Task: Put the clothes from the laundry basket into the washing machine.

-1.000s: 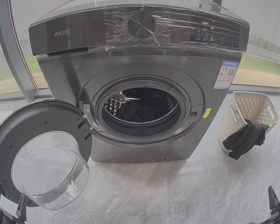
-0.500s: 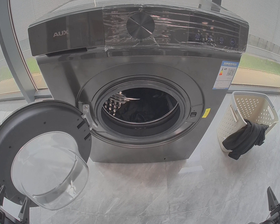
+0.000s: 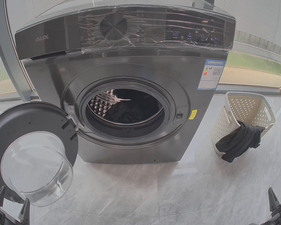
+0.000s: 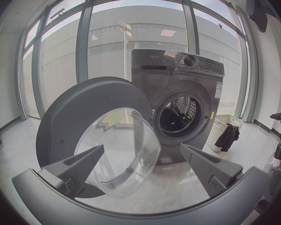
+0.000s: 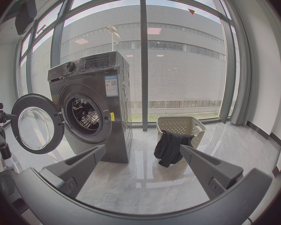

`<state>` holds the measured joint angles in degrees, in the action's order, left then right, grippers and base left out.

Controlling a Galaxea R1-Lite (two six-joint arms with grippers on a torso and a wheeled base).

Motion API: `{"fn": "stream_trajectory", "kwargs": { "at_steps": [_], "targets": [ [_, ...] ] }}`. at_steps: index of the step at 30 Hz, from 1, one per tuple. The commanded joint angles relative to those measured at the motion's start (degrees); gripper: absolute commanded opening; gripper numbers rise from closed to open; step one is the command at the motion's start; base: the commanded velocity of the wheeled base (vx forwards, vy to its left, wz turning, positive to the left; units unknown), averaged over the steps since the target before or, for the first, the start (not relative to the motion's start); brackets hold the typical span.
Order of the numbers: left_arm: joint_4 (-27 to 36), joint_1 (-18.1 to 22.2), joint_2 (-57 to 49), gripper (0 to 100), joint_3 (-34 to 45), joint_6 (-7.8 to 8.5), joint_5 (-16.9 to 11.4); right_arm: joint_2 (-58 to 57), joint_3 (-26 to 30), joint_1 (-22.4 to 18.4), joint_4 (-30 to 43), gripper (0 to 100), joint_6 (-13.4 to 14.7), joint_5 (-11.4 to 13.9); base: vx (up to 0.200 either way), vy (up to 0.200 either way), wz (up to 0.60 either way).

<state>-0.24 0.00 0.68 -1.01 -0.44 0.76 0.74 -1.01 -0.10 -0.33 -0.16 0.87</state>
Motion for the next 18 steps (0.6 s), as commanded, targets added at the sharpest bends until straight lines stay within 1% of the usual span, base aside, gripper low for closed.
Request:
{"fn": "stream_trajectory", "kwargs": {
  "at_steps": [1, 11, 15, 18],
  "targets": [
    [0.0, 0.0, -0.5, 100, 0.9, 0.0, 0.0, -0.7, 1.0, 0.0, 0.0, 100, 0.0, 0.0, 0.0, -0.2, 0.0],
    [0.0, 0.0, -0.5, 100, 0.9, -0.09, -0.1, -0.7, 1.0, 0.0, 0.0, 100, 0.0, 0.0, 0.0, -0.2, 0.0],
    [0.0, -0.1, -0.5, 100, 0.9, -0.44, 0.0, -0.7, 1.0, 0.0, 0.0, 100, 0.0, 0.0, 0.0, 0.0, 0.0],
    [0.0, 0.0, -0.5, 100, 0.9, -0.26, -0.1, -0.7, 1.0, 0.0, 0.0, 100, 0.0, 0.0, 0.0, 0.0, 0.0]
  ]
}}
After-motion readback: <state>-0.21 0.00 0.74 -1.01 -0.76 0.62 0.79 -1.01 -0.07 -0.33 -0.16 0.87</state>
